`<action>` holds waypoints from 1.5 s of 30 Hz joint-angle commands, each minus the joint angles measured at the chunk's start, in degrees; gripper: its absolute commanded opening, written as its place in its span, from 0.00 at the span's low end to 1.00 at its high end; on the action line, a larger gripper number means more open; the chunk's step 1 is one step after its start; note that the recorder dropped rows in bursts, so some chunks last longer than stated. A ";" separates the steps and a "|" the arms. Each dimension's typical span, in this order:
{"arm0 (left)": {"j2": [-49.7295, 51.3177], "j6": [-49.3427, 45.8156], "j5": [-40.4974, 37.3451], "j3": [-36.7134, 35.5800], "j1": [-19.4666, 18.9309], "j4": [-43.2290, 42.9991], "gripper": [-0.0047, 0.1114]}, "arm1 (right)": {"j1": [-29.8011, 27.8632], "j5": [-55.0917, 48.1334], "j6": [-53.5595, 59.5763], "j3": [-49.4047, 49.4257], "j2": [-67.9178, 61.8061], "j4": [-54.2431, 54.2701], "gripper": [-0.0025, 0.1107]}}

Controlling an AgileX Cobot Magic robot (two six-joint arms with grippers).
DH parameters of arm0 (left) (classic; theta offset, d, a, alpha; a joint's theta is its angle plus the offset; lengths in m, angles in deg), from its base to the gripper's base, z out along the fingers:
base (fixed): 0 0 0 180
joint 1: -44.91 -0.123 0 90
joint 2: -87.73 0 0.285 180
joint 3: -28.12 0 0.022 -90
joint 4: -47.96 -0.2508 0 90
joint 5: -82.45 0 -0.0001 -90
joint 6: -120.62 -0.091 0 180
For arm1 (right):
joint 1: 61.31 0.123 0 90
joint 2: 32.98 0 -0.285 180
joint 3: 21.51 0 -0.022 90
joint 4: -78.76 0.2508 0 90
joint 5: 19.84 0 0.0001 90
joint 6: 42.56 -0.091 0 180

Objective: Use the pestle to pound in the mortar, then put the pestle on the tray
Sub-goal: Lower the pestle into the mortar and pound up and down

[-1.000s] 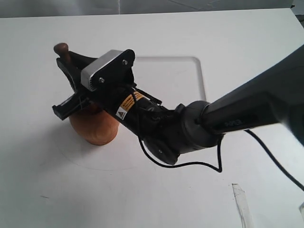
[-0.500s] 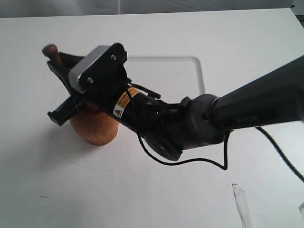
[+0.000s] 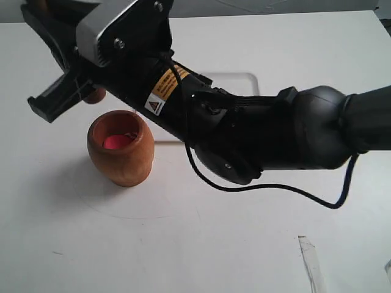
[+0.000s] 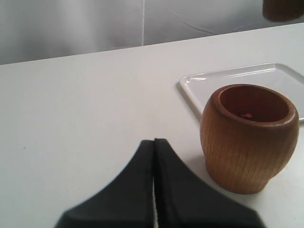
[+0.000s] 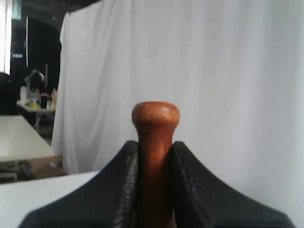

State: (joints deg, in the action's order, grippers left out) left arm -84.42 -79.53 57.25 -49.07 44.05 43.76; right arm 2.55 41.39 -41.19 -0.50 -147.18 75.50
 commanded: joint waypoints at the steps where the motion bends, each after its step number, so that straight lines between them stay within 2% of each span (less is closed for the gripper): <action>1: -0.07 0.47 0.17 -0.03 0.44 0.42 0.04 | 0.10 -5.38 0.30 1.12 -4.82 -0.67 0.02; 7: -0.07 0.47 0.17 -0.03 0.44 0.42 0.04 | 0.10 -4.49 -0.96 1.16 -12.83 0.01 0.02; 16: -0.07 0.47 0.17 -0.03 0.44 0.42 0.04 | 0.10 4.42 -0.96 1.16 -5.20 -1.24 0.02; 24: -0.07 0.47 0.17 -0.03 0.44 0.42 0.04 | 0.10 0.31 0.31 1.16 0.85 -3.68 0.02; 29: -0.07 0.47 0.17 -0.03 0.44 0.42 0.04 | 0.10 -4.47 1.70 1.16 -2.65 -1.88 0.02; 38: -0.07 0.47 0.17 -0.03 0.44 0.42 0.04 | 0.10 -5.18 1.67 1.16 -12.33 0.22 0.02; 45: -0.07 0.47 0.17 -0.03 0.44 0.42 0.04 | 0.10 -3.49 1.89 1.16 -10.88 0.22 0.02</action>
State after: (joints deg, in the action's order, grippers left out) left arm -84.42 -79.53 57.25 -49.07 44.05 43.76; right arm 2.55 37.23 -39.71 0.66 -159.41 75.26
